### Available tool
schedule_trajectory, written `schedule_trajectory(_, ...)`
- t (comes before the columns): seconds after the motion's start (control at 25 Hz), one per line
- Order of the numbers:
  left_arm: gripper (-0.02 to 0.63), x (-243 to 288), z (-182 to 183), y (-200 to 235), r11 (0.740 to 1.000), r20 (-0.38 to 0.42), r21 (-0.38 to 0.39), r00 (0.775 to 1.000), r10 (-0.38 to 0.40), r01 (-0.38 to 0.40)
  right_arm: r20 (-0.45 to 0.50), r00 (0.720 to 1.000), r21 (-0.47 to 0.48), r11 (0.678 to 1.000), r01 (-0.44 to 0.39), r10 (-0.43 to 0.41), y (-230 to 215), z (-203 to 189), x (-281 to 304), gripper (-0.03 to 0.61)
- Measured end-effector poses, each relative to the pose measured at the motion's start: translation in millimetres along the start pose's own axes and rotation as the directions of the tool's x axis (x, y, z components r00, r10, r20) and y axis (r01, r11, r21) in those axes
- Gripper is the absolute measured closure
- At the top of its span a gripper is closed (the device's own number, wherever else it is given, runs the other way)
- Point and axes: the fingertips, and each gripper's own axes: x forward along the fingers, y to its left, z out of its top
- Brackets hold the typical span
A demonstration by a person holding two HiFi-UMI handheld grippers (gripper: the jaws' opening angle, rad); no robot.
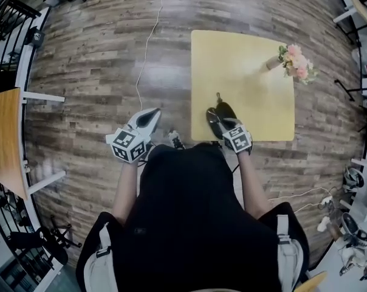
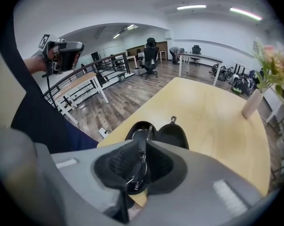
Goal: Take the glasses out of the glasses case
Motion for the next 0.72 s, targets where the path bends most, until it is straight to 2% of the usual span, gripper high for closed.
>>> schedule_trajectory(0.44, 0.603, 10.0, 6.7, 22.9, 0.998, -0.055, 0.026, 0.997, -0.052, 0.054, -0.061, 0.997, 0.029, 0.998, 0.05, -0.048, -6.2, -9.4, 34.9, 0.512)
schedule_trajectory(0.72, 0.603, 15.8, 5.3, 18.0, 0.996, -0.077, 0.043, 0.994, -0.076, 0.08, -0.063, 0.996, 0.104, 0.992, 0.069, -0.063, -17.3, -24.1, 42.8, 0.512)
